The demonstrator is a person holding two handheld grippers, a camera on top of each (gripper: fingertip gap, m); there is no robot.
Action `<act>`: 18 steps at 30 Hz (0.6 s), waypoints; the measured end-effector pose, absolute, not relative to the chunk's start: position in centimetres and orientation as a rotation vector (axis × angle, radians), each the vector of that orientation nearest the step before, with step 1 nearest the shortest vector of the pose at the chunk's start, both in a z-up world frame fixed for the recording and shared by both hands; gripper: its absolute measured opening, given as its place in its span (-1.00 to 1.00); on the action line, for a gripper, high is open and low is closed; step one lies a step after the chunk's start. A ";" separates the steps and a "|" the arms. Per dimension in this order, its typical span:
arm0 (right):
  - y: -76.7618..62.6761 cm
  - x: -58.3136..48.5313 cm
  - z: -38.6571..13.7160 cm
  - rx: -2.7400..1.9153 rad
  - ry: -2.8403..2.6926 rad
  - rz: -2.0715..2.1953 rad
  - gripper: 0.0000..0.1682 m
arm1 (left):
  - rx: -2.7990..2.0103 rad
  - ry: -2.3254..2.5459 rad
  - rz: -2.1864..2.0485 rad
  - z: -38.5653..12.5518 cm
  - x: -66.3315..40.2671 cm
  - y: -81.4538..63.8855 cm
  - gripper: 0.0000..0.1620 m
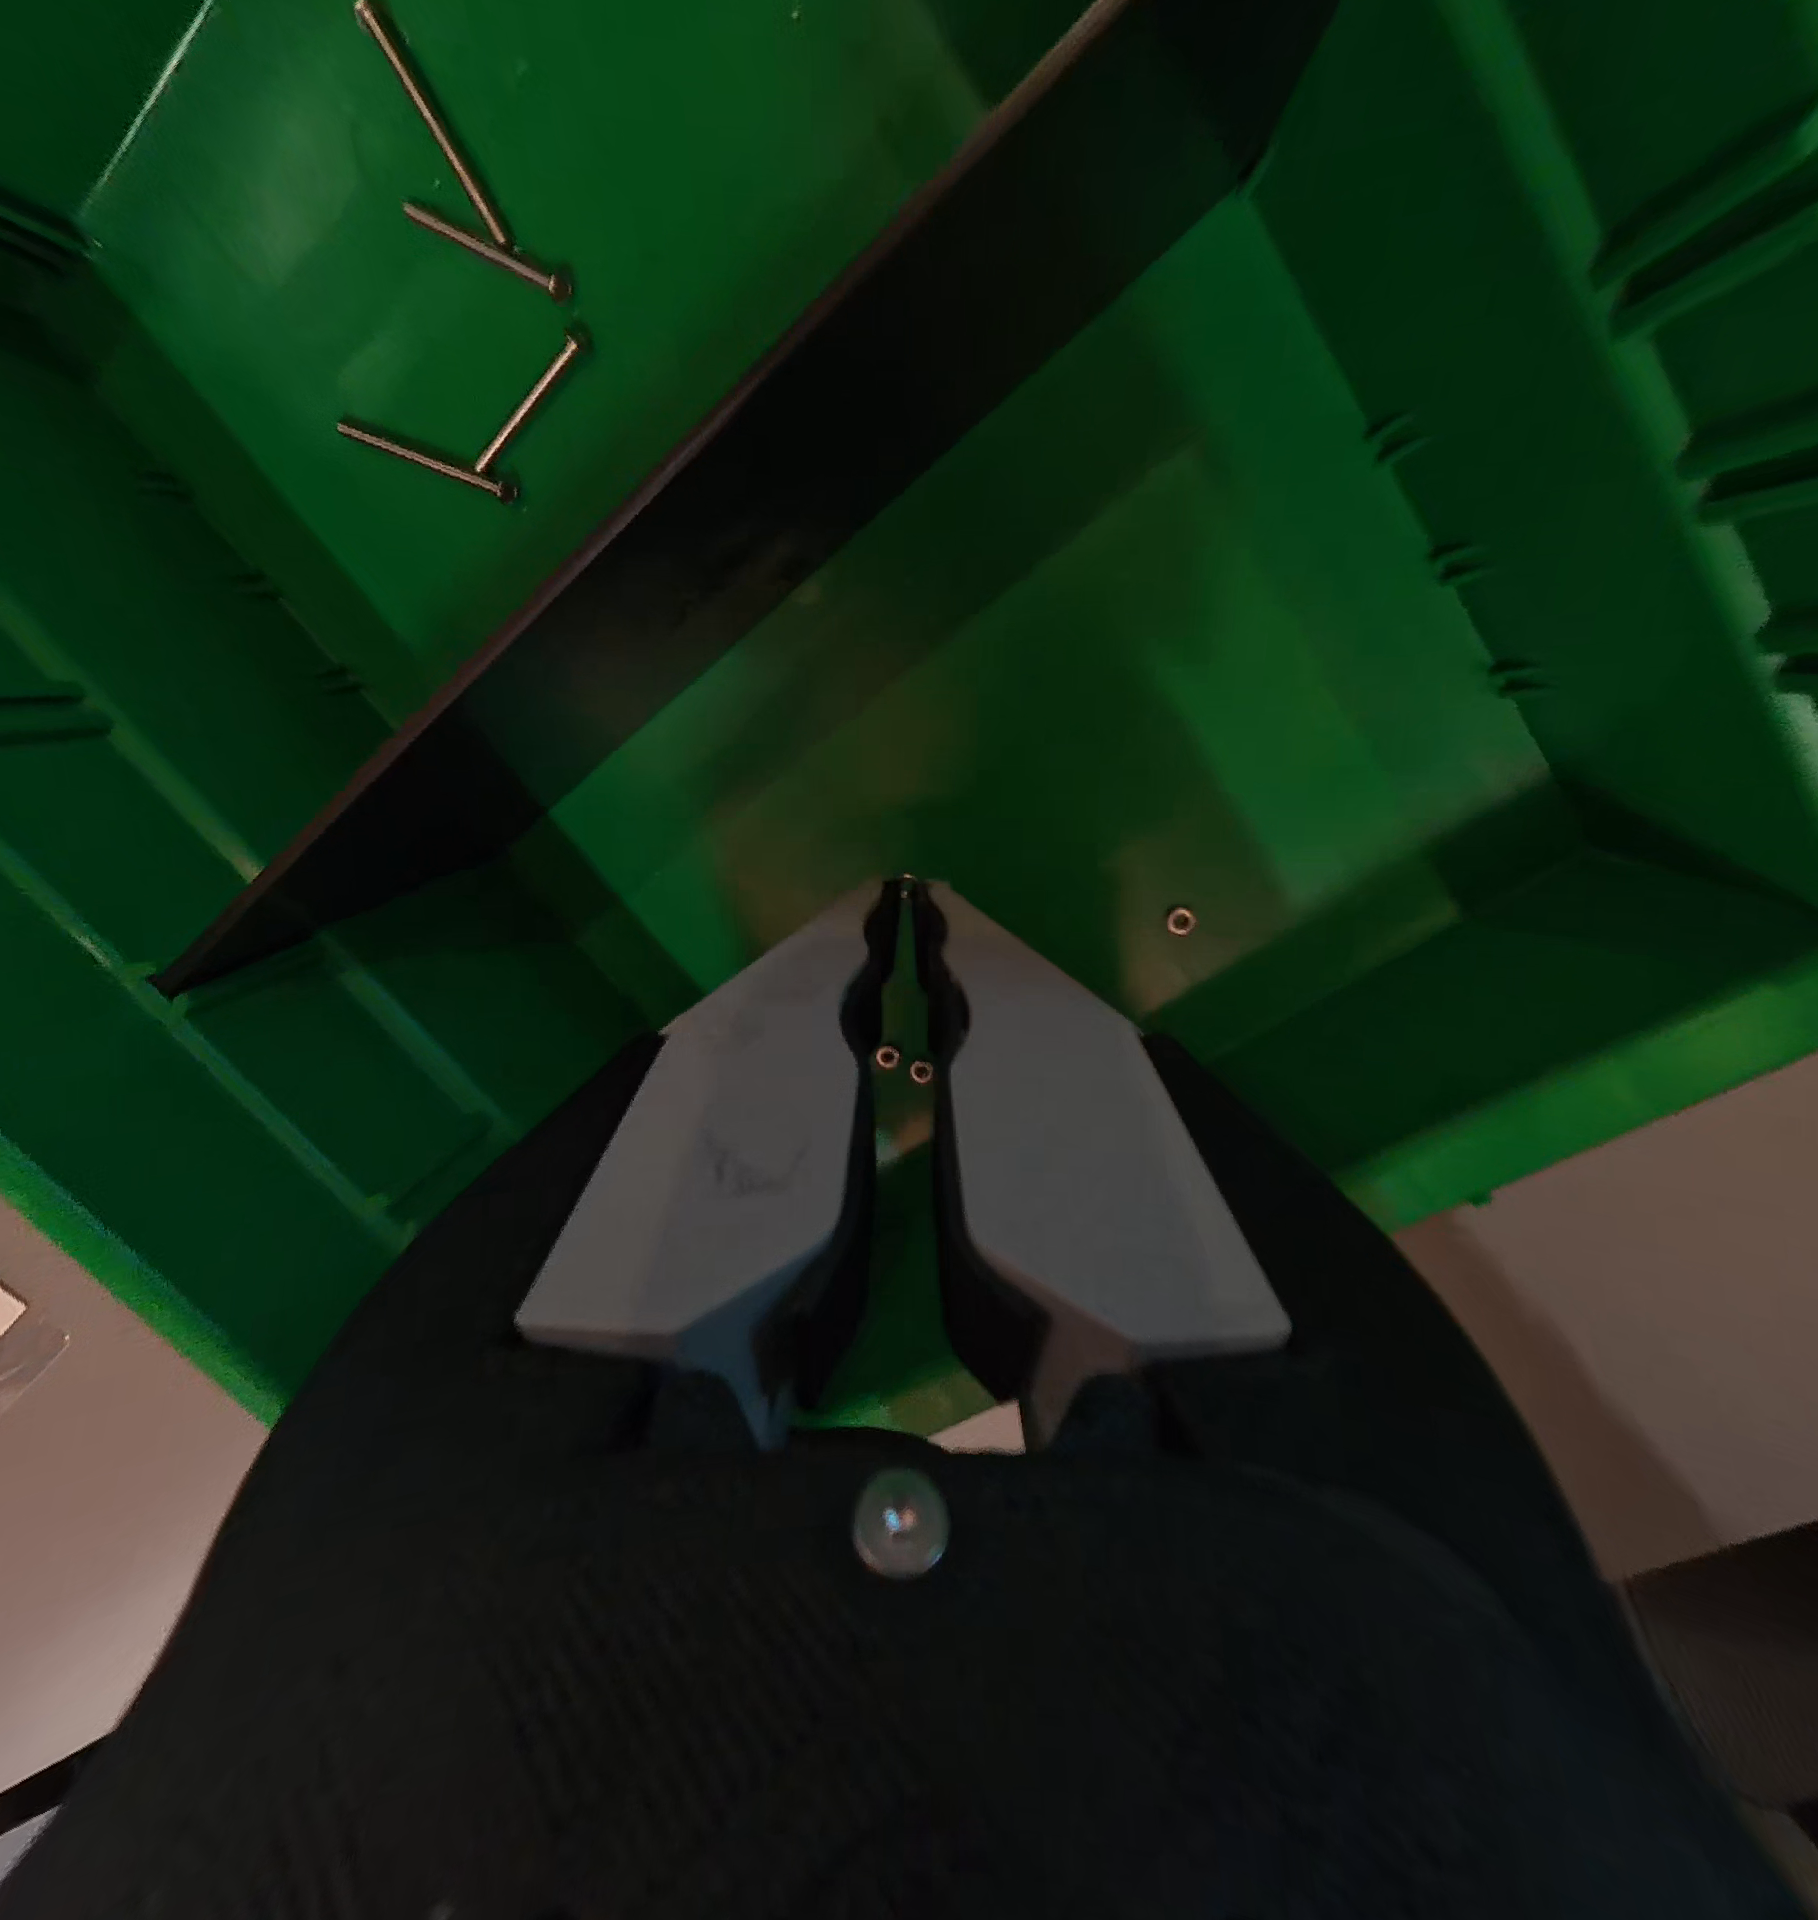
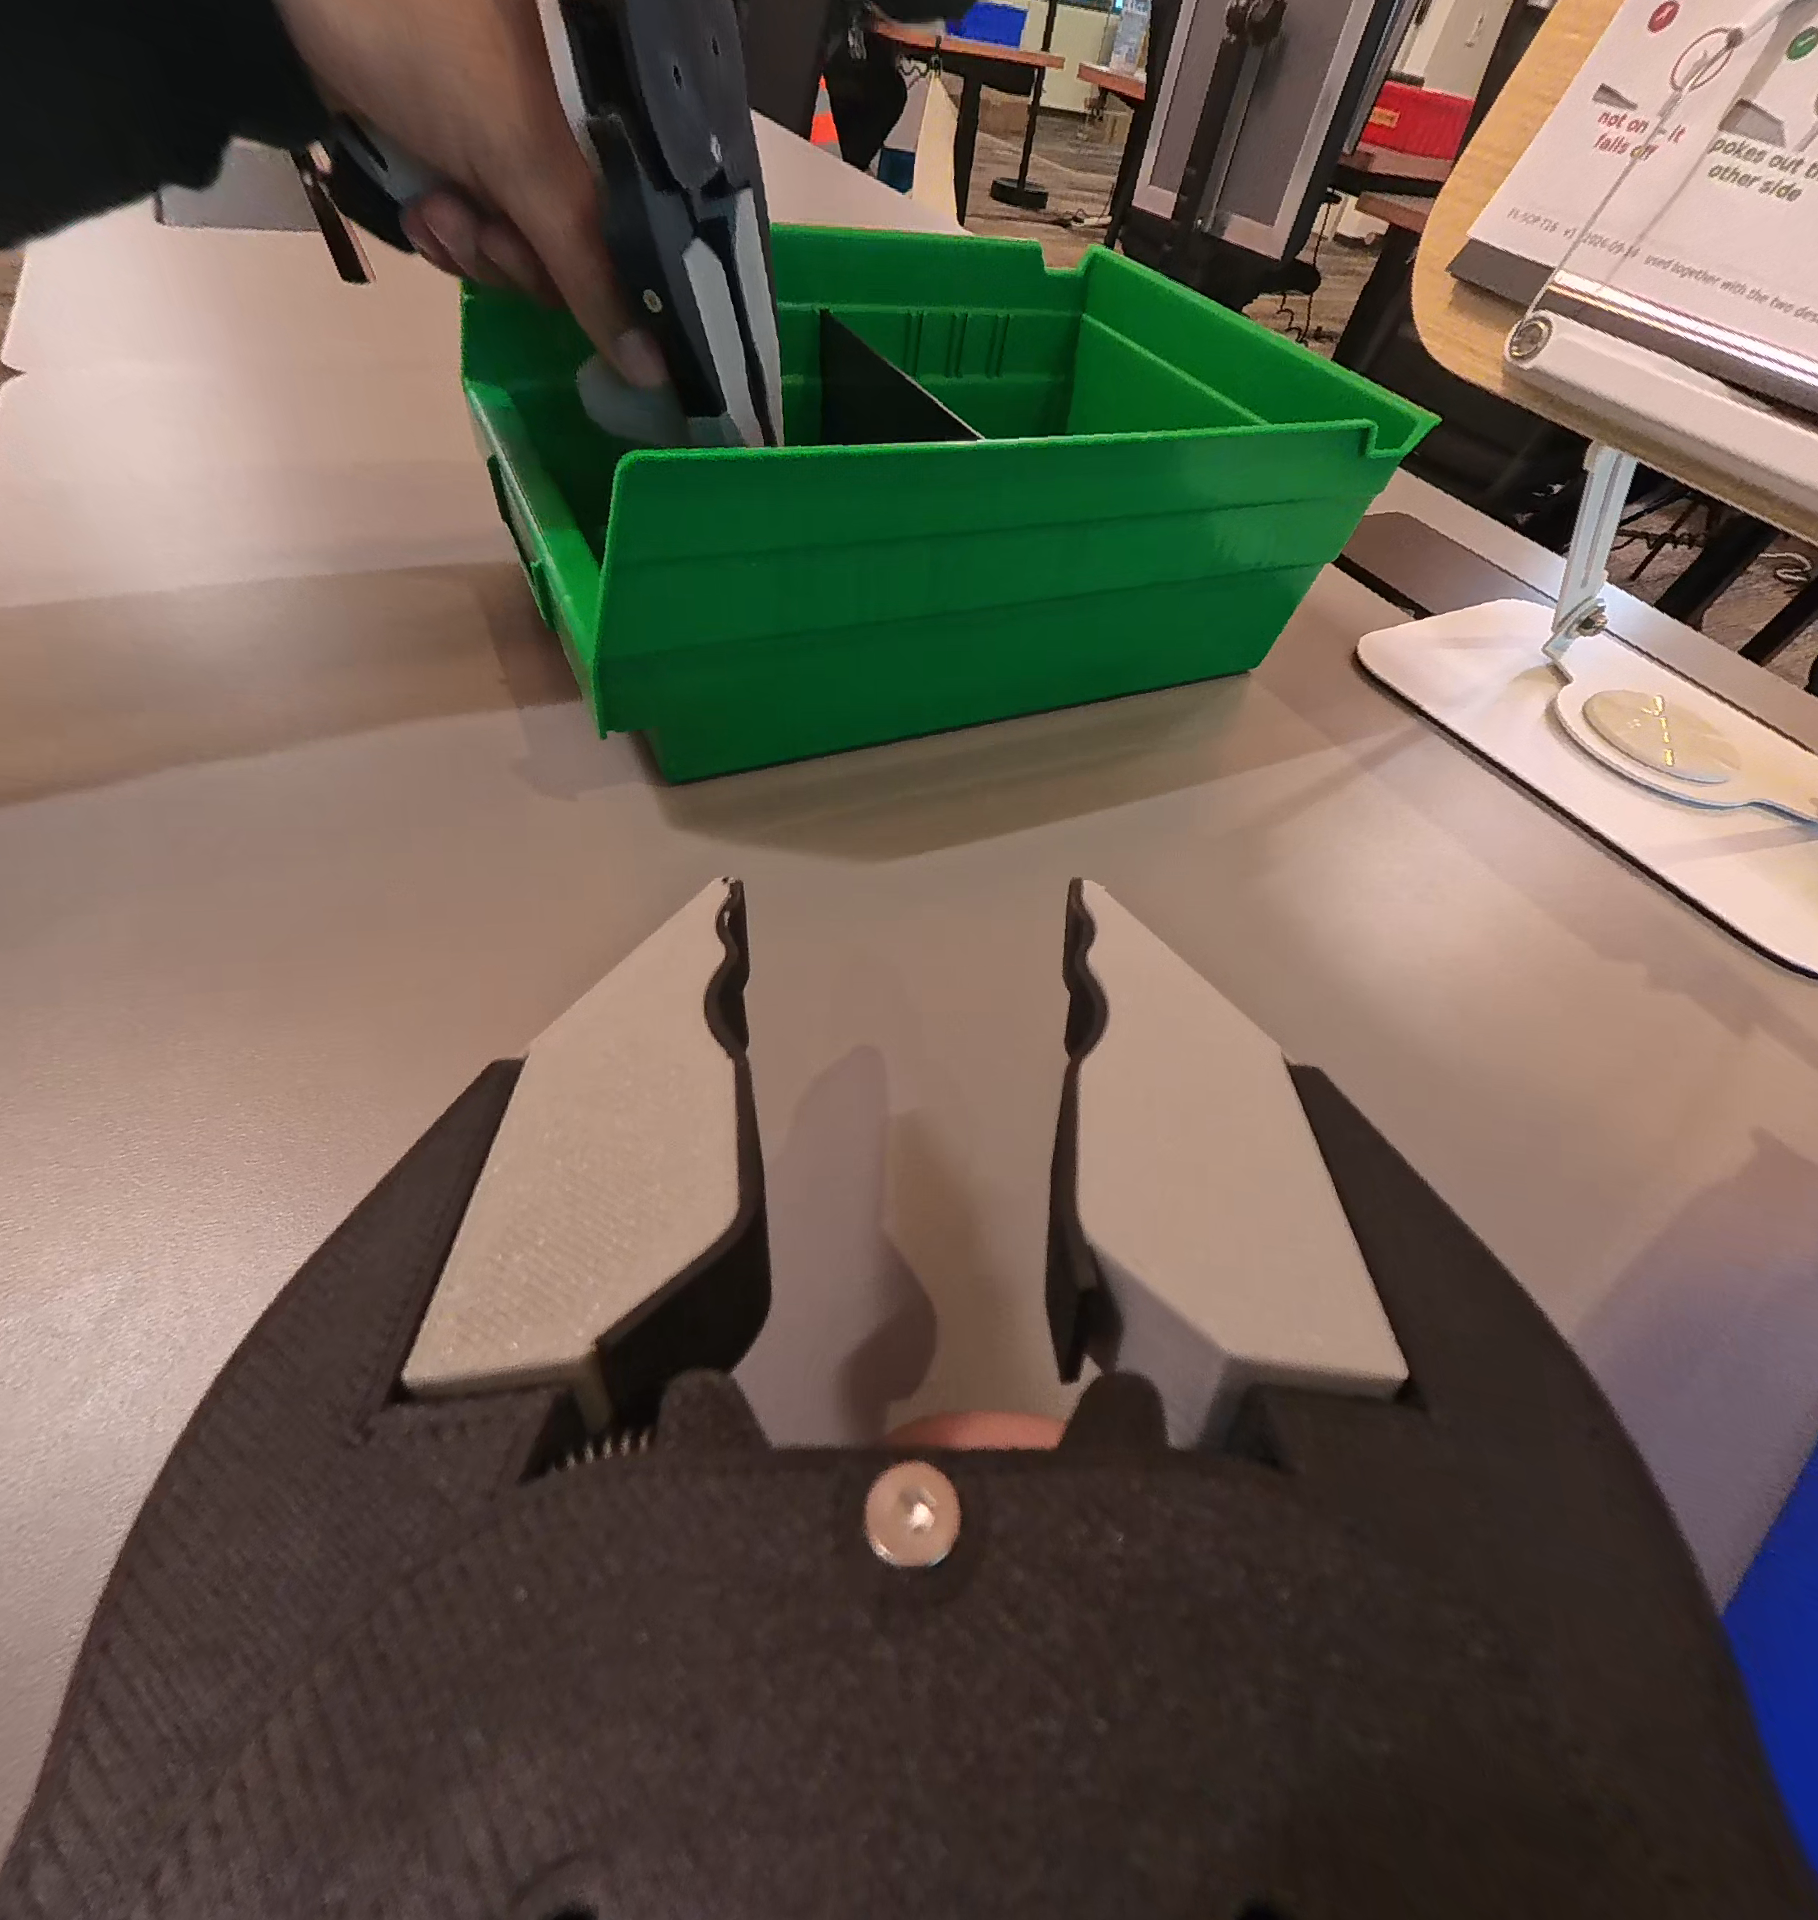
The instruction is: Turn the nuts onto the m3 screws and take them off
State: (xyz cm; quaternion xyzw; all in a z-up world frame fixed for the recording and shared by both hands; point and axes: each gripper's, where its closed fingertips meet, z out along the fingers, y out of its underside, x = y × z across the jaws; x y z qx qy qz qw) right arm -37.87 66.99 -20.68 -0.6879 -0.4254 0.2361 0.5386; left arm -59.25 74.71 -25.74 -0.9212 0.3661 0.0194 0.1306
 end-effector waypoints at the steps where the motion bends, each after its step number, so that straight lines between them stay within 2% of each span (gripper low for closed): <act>1: 67.0 -37.8 -20.7 -1.635 -1.011 0.561 -0.30 | -2.671 1.067 0.059 -25.5 -59.2 74.6 -0.99; 9: 67.1 -37.7 -20.3 -1.630 -0.999 0.560 -0.30 | -2.582 1.117 0.100 -21.8 -57.5 73.9 -0.99; 18: 67.2 -37.3 -19.6 -1.615 -0.973 0.558 -0.30 | -2.399 1.307 0.101 -17.0 -51.1 71.6 -0.99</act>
